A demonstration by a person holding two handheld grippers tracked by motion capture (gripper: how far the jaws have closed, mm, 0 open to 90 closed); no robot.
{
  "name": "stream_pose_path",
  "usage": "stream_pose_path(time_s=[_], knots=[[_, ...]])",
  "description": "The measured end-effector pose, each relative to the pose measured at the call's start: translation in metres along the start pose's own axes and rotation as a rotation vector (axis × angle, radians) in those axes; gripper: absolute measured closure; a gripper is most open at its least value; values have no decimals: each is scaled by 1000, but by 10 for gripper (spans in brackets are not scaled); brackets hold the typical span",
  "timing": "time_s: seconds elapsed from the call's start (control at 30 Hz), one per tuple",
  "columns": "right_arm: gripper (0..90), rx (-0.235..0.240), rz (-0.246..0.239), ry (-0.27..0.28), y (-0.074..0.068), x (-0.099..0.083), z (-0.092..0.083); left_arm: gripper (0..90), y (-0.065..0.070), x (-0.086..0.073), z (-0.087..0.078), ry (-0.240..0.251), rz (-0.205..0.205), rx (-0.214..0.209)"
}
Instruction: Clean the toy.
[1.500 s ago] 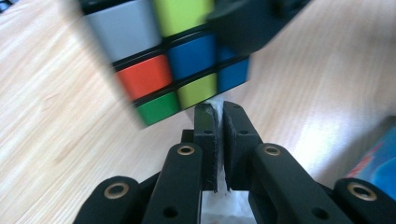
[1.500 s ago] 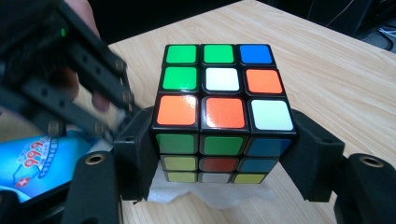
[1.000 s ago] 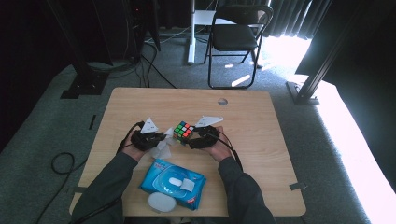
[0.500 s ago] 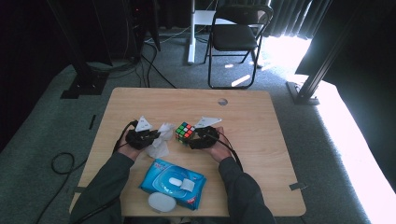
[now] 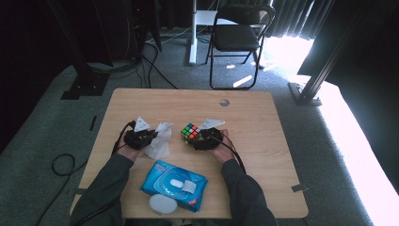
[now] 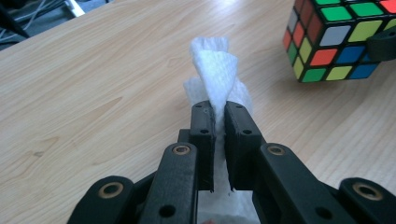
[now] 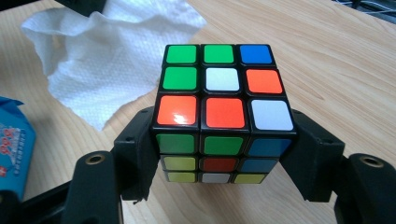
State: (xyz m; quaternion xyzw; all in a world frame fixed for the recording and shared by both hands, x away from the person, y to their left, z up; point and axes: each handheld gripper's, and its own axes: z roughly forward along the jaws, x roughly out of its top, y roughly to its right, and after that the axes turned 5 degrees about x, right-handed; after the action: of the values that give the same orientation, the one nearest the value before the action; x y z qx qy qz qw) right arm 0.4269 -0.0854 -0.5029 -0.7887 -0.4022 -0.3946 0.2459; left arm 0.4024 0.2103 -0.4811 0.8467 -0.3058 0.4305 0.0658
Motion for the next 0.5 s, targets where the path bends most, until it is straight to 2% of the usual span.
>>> stream_pose_path(time_s=[0.3, 0.47, 0.5], knots=[[343, -29, 5, -21, 0, -2, 8, 822, -6, -3, -2, 5, -38, 36], [343, -39, -3, -33, -2, -2, 12, 823, -6, -4, -2, -1, -34, 43], [343, -46, -8, -39, -2, -2, 12, 823, -6, -6, -1, -15, -32, 51]])
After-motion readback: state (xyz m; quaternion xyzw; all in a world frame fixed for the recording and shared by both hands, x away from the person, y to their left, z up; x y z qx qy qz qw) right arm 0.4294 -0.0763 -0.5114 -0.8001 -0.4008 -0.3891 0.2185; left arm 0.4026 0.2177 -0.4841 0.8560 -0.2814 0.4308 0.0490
